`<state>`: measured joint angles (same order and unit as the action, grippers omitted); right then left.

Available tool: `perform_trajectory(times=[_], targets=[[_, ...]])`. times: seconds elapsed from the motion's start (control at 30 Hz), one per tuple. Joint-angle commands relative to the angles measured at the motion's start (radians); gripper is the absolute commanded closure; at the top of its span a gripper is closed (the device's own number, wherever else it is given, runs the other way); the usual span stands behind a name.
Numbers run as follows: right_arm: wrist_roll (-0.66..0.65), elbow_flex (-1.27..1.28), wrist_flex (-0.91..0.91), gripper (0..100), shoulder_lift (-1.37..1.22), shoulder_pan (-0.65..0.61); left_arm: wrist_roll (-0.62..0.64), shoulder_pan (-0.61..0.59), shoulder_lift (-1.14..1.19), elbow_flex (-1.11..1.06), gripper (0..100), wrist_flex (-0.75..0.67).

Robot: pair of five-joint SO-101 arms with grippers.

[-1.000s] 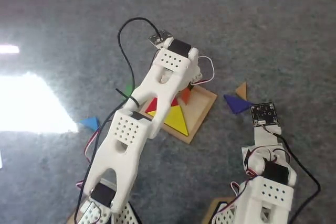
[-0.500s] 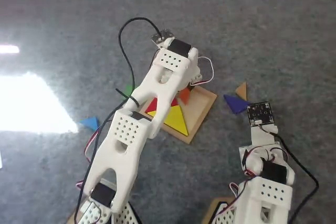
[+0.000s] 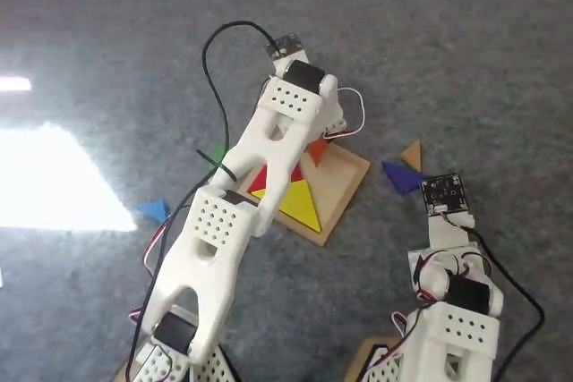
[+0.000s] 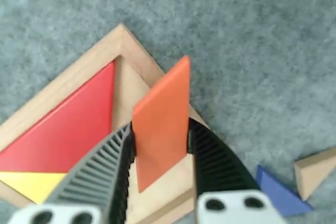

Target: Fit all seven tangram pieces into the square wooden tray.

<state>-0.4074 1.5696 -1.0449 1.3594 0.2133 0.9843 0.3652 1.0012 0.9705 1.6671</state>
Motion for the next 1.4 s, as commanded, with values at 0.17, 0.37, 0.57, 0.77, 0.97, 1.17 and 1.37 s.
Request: perform_trajectory(times=[0.17,0.37,0.57,0.77,0.97,1.17,1.37], targets=[[-0.011,-0.005,0.018,85.5,0.012,-0.007,-0.028,0.018,-0.012,0.044,98,0.002],[-0.011,-0.005,0.018,85.5,0.012,-0.007,-0.02,-0.017,-0.014,0.048,99,0.018],[-0.011,-0.005,0.018,85.5,0.012,-0.007,0.044,-0.071,-0.011,0.048,99,0.041],[-0.011,-0.005,0.018,85.5,0.012,-0.007,0.044,-0.08,-0.009,0.045,98,0.043],[-0.011,-0.005,0.018,85.5,0.012,-0.008,0.017,-0.083,-0.009,0.042,98,0.069],[-0.011,-0.005,0.018,85.5,0.012,-0.008,-0.025,-0.08,-0.009,0.045,98,0.078],[-0.011,-0.005,0.018,85.5,0.012,-0.008,0.086,-0.083,-0.009,0.008,68,0.084]])
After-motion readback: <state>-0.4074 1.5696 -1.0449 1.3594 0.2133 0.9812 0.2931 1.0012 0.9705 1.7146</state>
